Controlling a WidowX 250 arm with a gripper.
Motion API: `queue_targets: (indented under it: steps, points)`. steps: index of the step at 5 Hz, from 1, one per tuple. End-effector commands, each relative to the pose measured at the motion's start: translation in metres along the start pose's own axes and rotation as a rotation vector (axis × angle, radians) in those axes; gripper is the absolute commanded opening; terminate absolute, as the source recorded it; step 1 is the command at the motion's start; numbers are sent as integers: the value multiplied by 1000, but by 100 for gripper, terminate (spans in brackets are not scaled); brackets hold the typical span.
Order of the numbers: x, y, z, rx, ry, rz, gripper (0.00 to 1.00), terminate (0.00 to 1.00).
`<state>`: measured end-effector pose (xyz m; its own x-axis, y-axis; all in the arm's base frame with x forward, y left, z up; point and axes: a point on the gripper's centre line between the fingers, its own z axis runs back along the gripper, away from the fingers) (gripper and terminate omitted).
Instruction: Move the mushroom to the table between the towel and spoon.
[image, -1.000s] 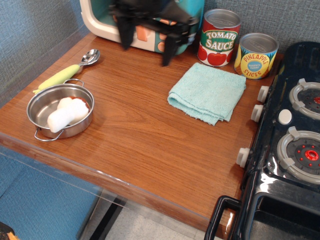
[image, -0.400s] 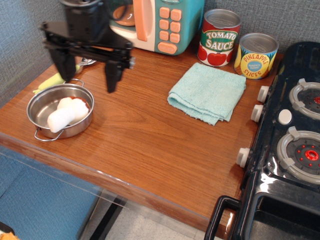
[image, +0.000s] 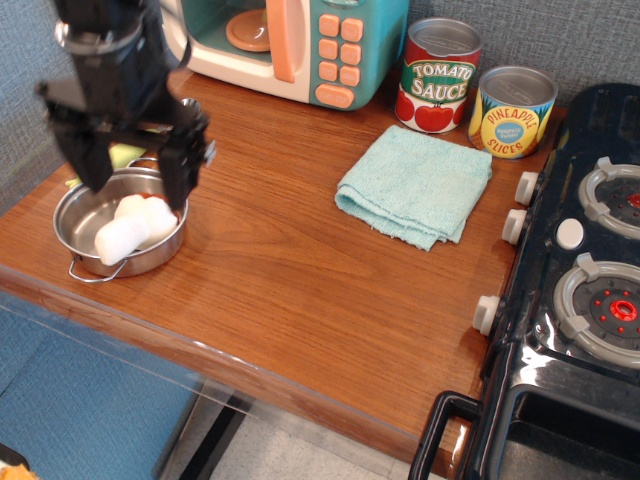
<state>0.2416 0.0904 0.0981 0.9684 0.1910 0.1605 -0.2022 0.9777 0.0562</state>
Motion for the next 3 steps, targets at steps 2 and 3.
queue_targets:
  steps: [2,3]
  points:
    - [-10,19,-27,13,90,-11,100,0]
    - [-11,21,-32,26,135,24,100,0]
